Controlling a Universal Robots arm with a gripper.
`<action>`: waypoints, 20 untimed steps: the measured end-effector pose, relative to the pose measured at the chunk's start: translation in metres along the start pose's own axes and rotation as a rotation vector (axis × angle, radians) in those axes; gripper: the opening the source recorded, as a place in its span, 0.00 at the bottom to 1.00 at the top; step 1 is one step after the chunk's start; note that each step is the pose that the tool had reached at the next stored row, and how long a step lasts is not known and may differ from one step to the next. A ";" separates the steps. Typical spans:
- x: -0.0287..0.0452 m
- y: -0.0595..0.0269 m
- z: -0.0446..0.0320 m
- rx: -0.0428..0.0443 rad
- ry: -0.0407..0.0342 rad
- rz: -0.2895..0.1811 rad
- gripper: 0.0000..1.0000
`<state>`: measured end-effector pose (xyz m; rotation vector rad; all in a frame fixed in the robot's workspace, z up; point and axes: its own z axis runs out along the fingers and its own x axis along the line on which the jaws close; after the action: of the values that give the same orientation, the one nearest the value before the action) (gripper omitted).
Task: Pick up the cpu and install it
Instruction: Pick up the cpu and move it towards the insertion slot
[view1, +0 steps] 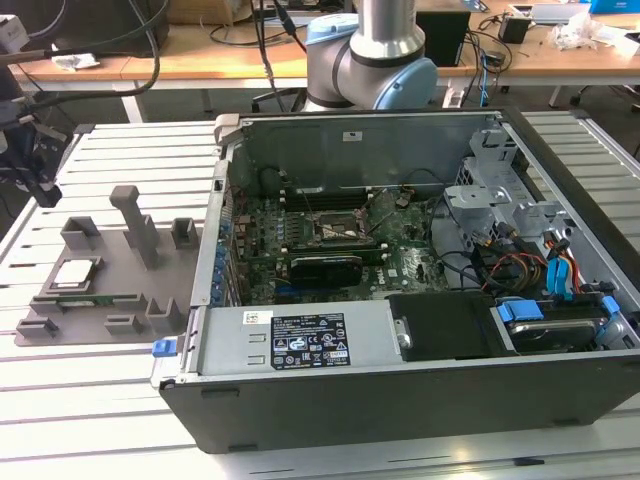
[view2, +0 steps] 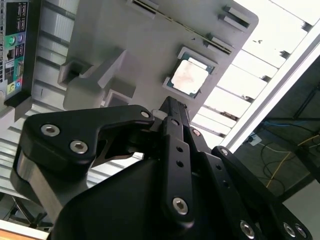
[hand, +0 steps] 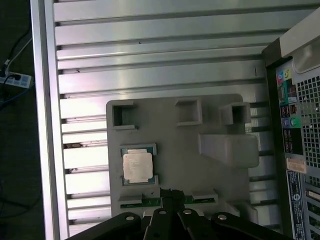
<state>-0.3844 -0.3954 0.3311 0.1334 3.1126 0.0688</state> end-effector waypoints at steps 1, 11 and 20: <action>0.0014 -0.0002 0.0019 0.0000 -0.0001 0.000 0.11; 0.0136 -0.0021 0.0212 -0.0001 -0.0001 0.000 0.11; 0.0185 -0.0032 0.0353 0.0000 0.0000 0.000 0.11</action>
<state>-0.4022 -0.3954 0.2953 0.1333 3.1126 0.0688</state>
